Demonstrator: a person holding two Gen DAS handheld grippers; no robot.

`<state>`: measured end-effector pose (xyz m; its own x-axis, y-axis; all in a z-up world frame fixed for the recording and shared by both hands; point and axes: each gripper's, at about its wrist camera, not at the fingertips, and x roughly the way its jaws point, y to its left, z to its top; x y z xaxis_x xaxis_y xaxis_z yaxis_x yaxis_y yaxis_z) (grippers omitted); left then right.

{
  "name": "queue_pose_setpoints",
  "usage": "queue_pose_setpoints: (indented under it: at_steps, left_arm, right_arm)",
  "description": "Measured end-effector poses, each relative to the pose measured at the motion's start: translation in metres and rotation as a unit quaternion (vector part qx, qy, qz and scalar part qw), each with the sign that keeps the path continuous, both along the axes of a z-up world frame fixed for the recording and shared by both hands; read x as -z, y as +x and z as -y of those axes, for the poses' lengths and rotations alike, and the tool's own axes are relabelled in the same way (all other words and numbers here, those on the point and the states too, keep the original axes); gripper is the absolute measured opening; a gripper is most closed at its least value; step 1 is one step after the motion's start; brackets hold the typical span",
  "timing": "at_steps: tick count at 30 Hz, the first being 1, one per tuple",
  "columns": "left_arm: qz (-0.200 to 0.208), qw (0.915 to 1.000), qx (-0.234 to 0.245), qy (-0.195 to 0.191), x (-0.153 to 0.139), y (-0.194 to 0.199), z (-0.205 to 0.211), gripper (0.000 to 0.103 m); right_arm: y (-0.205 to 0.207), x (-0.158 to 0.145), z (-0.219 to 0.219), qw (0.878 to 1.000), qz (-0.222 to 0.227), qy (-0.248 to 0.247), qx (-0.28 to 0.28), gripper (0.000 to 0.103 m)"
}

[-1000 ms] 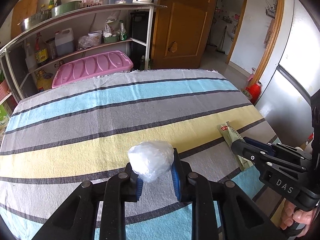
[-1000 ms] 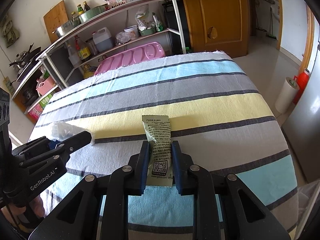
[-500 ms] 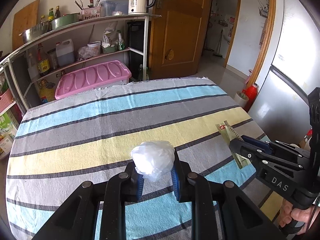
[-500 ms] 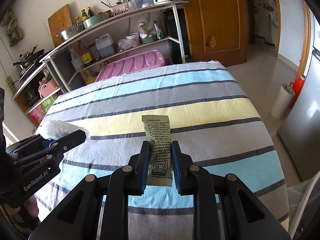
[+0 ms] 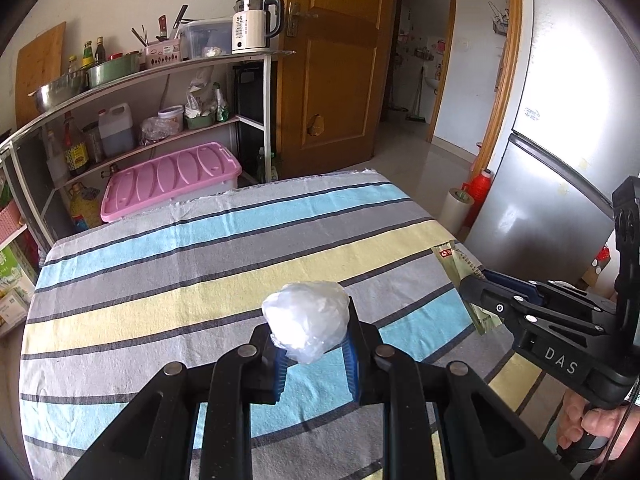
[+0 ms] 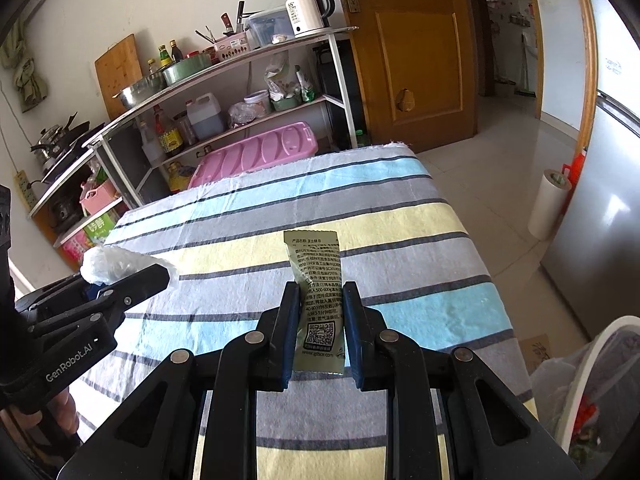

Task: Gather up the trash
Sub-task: 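Carry the plastic bag and sachet over the white bin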

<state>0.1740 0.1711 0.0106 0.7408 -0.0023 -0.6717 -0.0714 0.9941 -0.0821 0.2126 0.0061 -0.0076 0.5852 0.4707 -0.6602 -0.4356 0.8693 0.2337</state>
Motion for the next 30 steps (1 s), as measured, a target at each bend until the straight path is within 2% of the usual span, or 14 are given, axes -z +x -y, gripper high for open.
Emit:
queue_pose_setpoints:
  at_steps: [11,20,30]
  left_arm:
    - [0.01,0.9975,0.07,0.0,-0.011,0.0,0.074,0.023]
    - [0.014,0.9904,0.138,-0.002,-0.013,0.004,0.147,0.023]
    - [0.019,0.9814,0.191,-0.004,-0.017,0.006,0.209,0.023]
  right_arm:
    - [-0.025,-0.021,0.069,0.998,0.022,0.002,0.056,0.022]
    - [-0.043,-0.029,0.137,0.993,0.032,-0.003,0.115,0.022]
    - [-0.06,-0.036,0.197,0.985,0.04,-0.006,0.168,0.022]
